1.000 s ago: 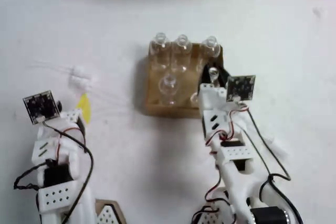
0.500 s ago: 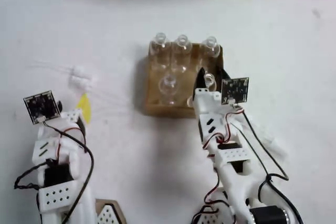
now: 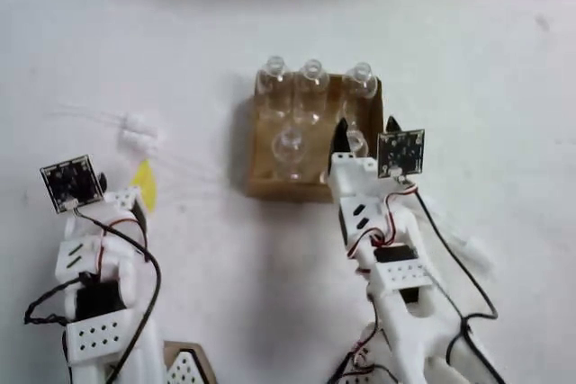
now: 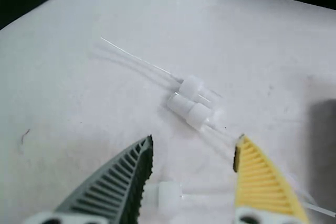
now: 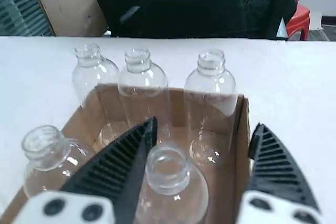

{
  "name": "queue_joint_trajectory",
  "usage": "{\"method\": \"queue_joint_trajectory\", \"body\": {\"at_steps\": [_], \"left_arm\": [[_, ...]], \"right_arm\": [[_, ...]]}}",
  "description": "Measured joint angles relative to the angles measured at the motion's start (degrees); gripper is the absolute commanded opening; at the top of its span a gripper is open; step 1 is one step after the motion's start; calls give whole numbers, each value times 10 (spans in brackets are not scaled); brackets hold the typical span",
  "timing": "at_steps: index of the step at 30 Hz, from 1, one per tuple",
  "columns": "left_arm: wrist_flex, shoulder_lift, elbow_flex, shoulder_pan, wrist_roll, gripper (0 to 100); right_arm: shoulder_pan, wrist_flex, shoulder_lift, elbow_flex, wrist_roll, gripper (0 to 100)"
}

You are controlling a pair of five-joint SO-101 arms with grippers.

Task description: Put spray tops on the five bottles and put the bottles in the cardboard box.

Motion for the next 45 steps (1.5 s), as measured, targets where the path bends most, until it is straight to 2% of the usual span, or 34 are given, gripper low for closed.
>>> {"method": "queue_joint_trajectory", "body": {"at_steps": [12,14,18,23,26,30,36,41,45], "left_arm": [[0,0,0,0,0,238],[0,0,0,0,0,238],[0,0,0,0,0,238],[0,0,0,0,0,238],[0,0,0,0,0,238],[0,0,0,0,0,237],[6,0,0,0,-7,232],[85,0,-49,4,-62,151],[164,0,-138,41,-121,131]], "right_arm": [[0,236,-276,1,0,252],[0,273,-316,-4,0,217],[23,392,-373,-70,0,112],[87,585,-391,-202,0,141],[103,706,-391,-279,4,141],[102,846,-384,-369,57,141],[137,1005,-286,-469,76,141],[212,1024,-162,-492,102,141],[250,1008,-64,-492,105,141]]}}
